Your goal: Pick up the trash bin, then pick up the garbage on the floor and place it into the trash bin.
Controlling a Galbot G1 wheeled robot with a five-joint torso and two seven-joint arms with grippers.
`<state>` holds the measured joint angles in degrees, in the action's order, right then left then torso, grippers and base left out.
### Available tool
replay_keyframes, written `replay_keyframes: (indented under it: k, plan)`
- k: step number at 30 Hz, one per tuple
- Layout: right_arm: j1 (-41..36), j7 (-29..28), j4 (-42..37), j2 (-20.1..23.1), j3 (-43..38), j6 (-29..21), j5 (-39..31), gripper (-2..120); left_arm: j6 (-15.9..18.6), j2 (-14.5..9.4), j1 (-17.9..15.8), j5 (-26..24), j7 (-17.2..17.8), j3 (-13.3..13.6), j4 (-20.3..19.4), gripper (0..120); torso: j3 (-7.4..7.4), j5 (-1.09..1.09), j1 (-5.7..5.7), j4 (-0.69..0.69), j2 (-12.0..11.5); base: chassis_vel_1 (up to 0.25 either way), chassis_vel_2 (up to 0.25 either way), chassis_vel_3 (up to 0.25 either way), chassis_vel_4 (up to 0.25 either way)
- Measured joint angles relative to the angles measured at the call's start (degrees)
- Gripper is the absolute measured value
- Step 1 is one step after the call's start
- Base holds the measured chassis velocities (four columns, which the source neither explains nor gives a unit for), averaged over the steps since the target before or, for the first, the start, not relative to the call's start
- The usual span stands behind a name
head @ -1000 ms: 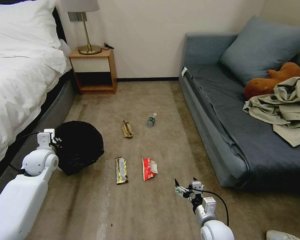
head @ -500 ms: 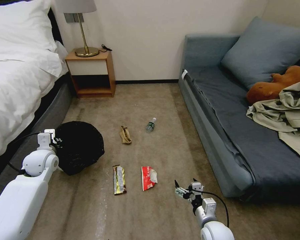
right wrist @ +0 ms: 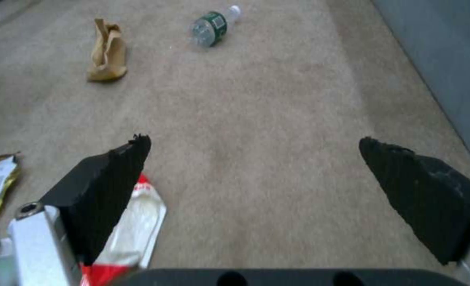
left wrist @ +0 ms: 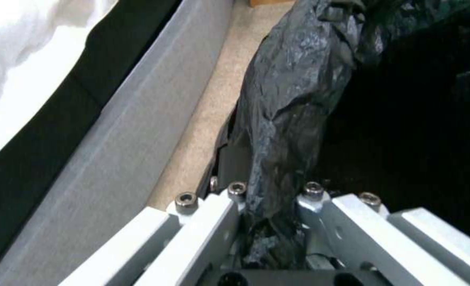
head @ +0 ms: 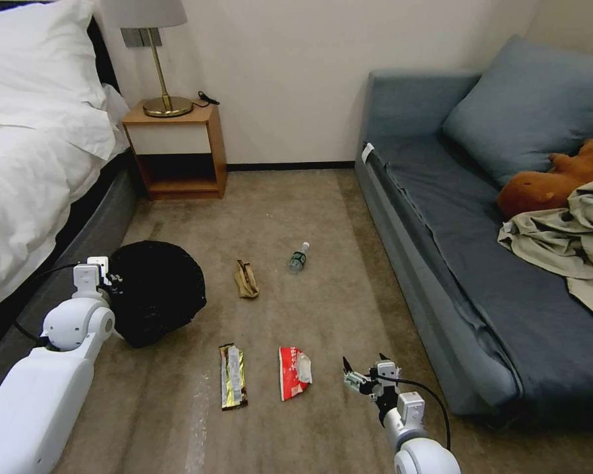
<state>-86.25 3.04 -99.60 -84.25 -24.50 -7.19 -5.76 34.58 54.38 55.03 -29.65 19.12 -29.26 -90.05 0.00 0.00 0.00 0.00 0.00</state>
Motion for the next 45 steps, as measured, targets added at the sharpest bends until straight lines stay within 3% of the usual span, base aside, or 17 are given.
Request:
replay_keyframes:
  k: [27, 34, 45]
  plan:
    - [1.2, -0.58, 1.39, -0.23, 2.62, -0.92, 0.91, 100, -1.27, -0.05, 1.88, -0.23, -0.68, -0.82, -0.65, 2, 0.0, -0.01, 0.0, 0.0, 0.0, -0.103, 0.106, 0.107, -0.102]
    - [4.33, -0.88, 3.03, 2.03, 5.68, -3.13, 0.19, 100, -1.36, -0.05, 2.85, -0.25, -0.92, -1.49, -1.78, 2, 0.0, 0.0, 0.0, -0.01, 0.0, -0.023, 0.019, 0.023, -0.01]
    - [16.93, -2.79, 11.21, 9.38, 16.57, -8.99, -7.82, 100, -1.09, -0.05, 5.07, 0.28, -1.65, -2.96, -4.92, 2, 0.0, 0.0, 0.01, -0.01, 0.0, 0.0, 0.0, 0.0, 0.0]
